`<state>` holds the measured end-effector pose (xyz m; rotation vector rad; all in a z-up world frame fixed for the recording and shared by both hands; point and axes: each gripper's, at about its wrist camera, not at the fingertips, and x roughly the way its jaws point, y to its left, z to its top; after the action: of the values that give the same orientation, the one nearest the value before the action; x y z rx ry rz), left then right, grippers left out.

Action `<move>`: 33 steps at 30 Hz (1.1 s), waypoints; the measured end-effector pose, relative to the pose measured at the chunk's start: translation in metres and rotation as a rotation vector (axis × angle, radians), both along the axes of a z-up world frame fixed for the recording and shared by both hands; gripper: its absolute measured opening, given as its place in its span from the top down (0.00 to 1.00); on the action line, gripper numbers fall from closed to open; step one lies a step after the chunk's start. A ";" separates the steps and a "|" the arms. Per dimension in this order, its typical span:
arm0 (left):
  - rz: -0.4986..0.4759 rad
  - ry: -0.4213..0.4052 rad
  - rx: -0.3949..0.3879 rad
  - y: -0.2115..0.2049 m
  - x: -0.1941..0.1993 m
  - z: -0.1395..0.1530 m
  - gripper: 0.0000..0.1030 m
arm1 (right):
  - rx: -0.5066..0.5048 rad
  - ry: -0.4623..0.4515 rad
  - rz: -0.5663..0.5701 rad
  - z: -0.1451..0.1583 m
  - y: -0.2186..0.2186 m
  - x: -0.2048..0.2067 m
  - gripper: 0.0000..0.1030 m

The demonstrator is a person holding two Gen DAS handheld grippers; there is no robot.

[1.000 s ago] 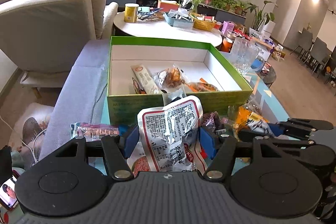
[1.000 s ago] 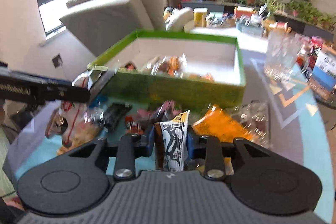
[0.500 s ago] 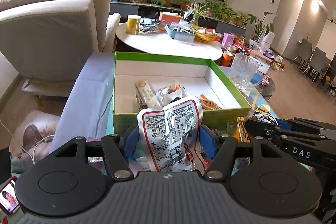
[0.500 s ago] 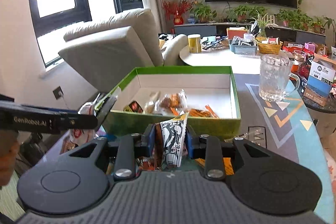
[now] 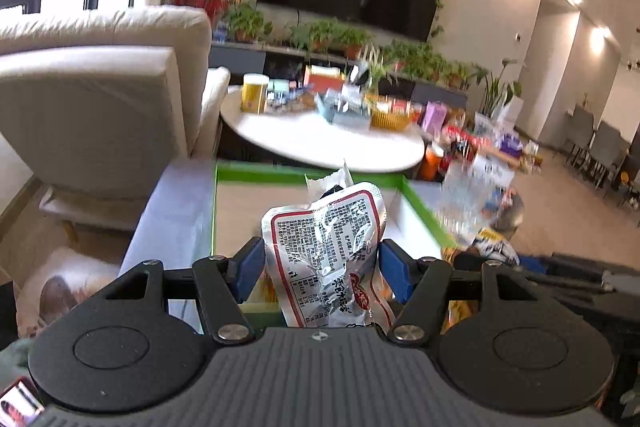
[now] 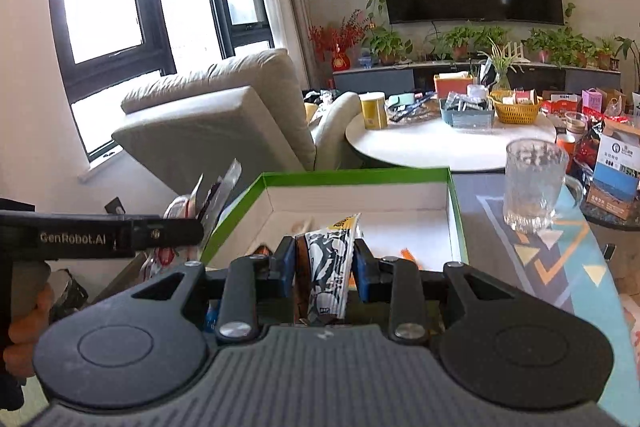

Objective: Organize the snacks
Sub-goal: 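Lift both held snacks and carry them over the green box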

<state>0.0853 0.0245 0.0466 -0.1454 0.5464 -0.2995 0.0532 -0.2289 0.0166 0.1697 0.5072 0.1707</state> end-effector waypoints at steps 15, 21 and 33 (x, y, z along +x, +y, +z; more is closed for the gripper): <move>0.078 -0.051 -0.041 -0.018 0.064 -0.016 0.42 | 0.006 0.008 -0.083 0.002 -0.004 0.049 0.64; 0.087 -0.007 -0.029 -0.013 0.082 -0.028 0.42 | 0.019 0.045 -0.089 -0.009 -0.003 0.070 0.64; 0.078 0.060 -0.005 -0.015 0.101 -0.050 0.42 | 0.029 0.128 -0.097 -0.032 -0.005 0.093 0.64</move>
<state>0.1867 0.0095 -0.0035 -0.1810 0.5979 -0.2211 0.1459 -0.2342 -0.0153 0.2341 0.6224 0.0723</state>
